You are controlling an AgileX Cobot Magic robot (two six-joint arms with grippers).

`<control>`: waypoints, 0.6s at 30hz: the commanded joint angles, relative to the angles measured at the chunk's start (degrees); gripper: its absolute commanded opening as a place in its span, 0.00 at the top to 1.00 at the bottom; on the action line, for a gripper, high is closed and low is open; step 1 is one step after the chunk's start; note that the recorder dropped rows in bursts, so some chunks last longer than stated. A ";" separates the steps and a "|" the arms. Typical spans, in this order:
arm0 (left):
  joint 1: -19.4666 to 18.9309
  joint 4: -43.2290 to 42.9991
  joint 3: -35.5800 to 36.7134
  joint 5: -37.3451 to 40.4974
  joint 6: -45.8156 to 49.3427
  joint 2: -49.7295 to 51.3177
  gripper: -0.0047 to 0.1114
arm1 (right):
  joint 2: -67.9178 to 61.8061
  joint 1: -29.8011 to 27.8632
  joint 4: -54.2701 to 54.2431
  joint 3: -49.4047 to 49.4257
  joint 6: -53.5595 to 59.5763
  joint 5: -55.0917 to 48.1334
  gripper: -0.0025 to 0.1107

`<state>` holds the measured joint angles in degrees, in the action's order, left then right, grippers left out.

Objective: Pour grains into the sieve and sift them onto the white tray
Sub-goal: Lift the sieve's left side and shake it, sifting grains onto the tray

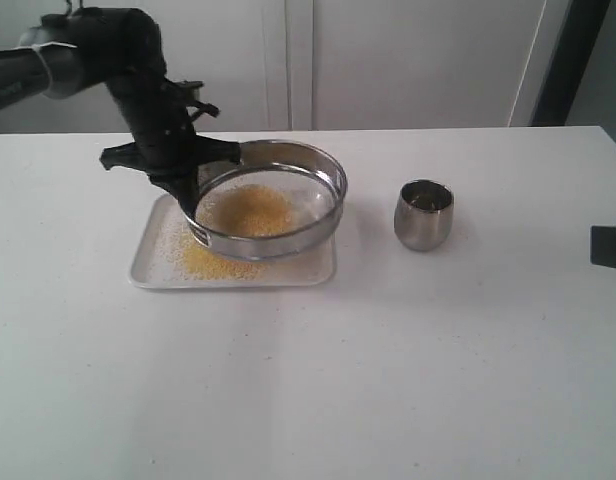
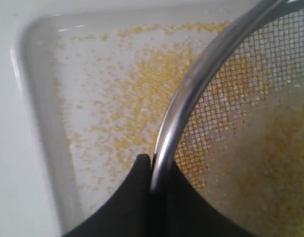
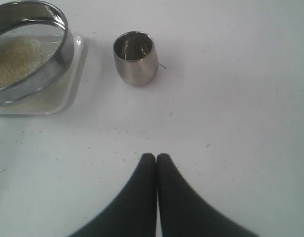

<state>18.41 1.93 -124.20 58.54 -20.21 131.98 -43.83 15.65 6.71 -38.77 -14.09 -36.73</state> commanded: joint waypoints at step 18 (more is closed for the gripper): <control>-0.75 -3.46 -0.54 0.66 -3.57 -2.63 0.96 | 0.35 -0.33 0.58 0.22 0.36 0.53 0.98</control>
<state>18.30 1.16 -124.80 57.61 -20.13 130.59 -43.83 15.65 6.71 -38.77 -14.09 -36.73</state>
